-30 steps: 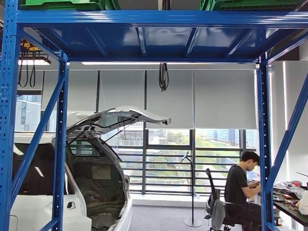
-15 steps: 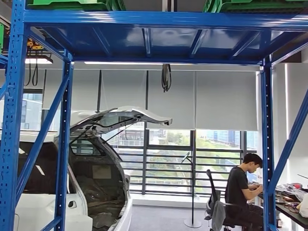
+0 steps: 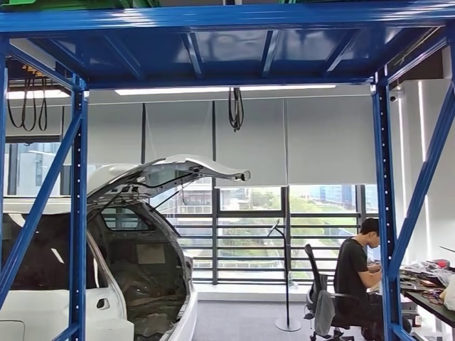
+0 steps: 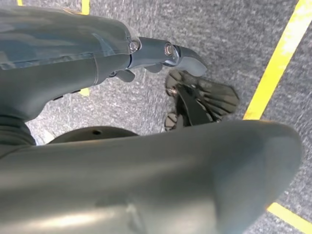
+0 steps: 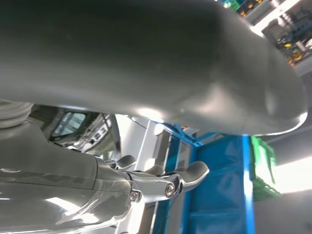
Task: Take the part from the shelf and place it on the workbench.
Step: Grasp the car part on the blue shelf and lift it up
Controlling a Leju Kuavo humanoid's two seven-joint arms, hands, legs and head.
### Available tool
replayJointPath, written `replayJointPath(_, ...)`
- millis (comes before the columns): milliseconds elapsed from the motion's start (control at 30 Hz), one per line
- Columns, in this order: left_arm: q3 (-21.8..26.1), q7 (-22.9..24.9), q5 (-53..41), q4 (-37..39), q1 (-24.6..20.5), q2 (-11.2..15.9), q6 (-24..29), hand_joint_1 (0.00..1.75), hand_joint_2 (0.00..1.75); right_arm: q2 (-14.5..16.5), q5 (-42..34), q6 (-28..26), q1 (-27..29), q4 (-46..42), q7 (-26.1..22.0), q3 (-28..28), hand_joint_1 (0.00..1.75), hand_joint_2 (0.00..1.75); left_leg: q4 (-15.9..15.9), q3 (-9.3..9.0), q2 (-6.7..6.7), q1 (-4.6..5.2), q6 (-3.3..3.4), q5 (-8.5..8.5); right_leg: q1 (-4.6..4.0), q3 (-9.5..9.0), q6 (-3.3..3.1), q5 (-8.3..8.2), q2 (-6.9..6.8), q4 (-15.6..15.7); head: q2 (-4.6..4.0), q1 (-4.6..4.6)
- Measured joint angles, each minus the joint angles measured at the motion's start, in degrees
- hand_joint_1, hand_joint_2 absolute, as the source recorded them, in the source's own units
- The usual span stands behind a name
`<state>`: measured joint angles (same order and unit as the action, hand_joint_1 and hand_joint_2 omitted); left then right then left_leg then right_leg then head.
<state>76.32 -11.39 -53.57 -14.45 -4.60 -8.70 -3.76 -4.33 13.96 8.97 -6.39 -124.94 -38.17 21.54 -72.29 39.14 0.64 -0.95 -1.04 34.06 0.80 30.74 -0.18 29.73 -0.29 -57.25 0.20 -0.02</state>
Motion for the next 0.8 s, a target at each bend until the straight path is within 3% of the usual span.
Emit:
replayJointPath(67,0.0,-0.04,-0.13,0.0,0.01,0.0,0.0,0.0,0.0,0.28,-0.7,-0.52,0.59,0.18,0.41,-0.87,0.0,0.0,7.07,-2.68,-0.13,0.03,0.36,-4.63,0.0,-0.89,0.3,0.65,0.0,0.01,0.0,-0.01)
replayJointPath(100,0.0,-0.1,-0.2,0.0,-0.01,0.0,0.0,0.0,0.0,0.43,-1.14,-0.58,0.84,0.35,0.51,-1.52,0.0,0.0,10.27,-4.02,-0.19,0.12,0.6,-6.01,-0.07,-1.17,0.58,0.98,0.02,-0.05,0.0,0.0)
replayJointPath(167,0.0,-0.25,-0.33,0.01,-0.08,-0.01,0.0,0.0,0.0,0.74,-1.89,-0.3,1.47,0.75,0.7,-3.0,0.0,0.0,12.93,-5.13,-0.2,0.37,1.06,-6.2,-0.2,-1.23,1.24,1.3,0.01,-0.06,0.0,0.02)
replayJointPath(300,0.02,-0.39,-0.42,0.01,0.06,0.0,0.0,0.0,0.0,1.42,-2.51,0.53,2.47,1.77,0.74,-6.2,0.0,0.0,13.76,-5.57,-0.07,0.21,2.12,-5.96,-0.06,-0.75,2.57,2.62,0.02,-1.42,0.0,0.04)
replayJointPath(333,0.02,-0.4,-0.43,0.01,0.01,0.0,-0.01,0.0,0.0,1.54,-2.55,0.61,2.64,2.05,0.66,-6.93,0.0,0.0,13.91,-5.76,-0.08,0.1,2.4,-5.92,-0.02,0.42,2.82,3.93,0.05,-3.89,0.0,0.04)
replayJointPath(400,0.02,-0.41,-0.44,0.02,-0.09,0.0,-0.02,0.0,0.0,1.75,-2.55,0.69,3.15,2.73,0.47,-8.14,0.0,0.0,13.93,-5.97,-0.08,0.18,2.81,-5.68,0.01,4.61,3.13,6.97,0.08,-11.63,0.0,0.03)
replayJointPath(433,0.02,-0.41,-0.44,0.02,-0.09,0.0,-0.02,0.0,0.0,1.83,-2.55,0.73,3.48,3.08,0.4,-8.65,0.0,0.0,13.93,-6.11,-0.06,0.25,2.93,-5.54,0.03,6.66,3.2,7.71,0.07,-14.94,0.0,0.02)
replayJointPath(467,0.02,-0.42,-0.44,0.02,-0.06,0.0,-0.02,0.0,0.0,1.92,-2.55,0.8,3.78,3.37,0.35,-9.09,0.0,0.0,13.92,-6.31,-0.03,0.33,3.01,-5.37,0.02,7.96,3.2,7.42,0.08,-16.53,0.0,0.02)
replayJointPath(500,0.02,-0.42,-0.44,0.02,-0.03,0.0,-0.02,0.0,0.0,2.01,-2.55,0.93,4.02,3.57,0.33,-9.51,0.0,0.0,13.92,-6.61,0.03,0.4,3.03,-5.16,0.0,8.11,3.12,5.88,0.08,-15.7,0.0,0.02)
replayJointPath(567,0.02,-0.5,-0.45,0.02,0.01,-0.01,-0.02,0.0,0.0,2.24,-2.57,1.24,4.33,3.74,0.29,-10.25,0.0,0.0,13.93,-7.42,0.21,0.53,2.94,-4.64,-0.2,5.7,2.53,0.96,0.16,-8.68,0.0,0.03)
replayJointPath(633,0.02,-0.67,-0.52,0.07,-0.12,-0.05,-0.02,0.0,0.0,2.54,-2.64,1.68,4.54,3.84,0.23,-10.87,0.0,0.0,13.9,-7.8,0.33,0.67,2.56,-4.19,-0.62,3.33,1.62,-1.79,0.29,-2.56,0.02,0.02)
replayJointPath(700,0.02,-0.79,-0.65,0.11,-0.16,-0.11,-0.04,0.0,0.0,2.83,-2.68,2.22,4.75,3.92,0.15,-11.39,0.0,0.0,14.05,-7.73,0.34,0.59,2.0,-4.02,-0.95,2.82,1.02,-1.61,0.41,-1.1,0.04,-0.01)
replayJointPath(800,0.02,-0.82,-0.78,0.11,-0.08,-0.15,-0.09,0.0,0.0,3.02,-2.67,2.58,4.93,3.94,0.1,-11.82,0.0,0.0,14.43,-7.89,0.3,0.43,1.51,-4.0,-1.07,2.74,0.7,-1.44,0.53,-0.85,0.02,-0.02)
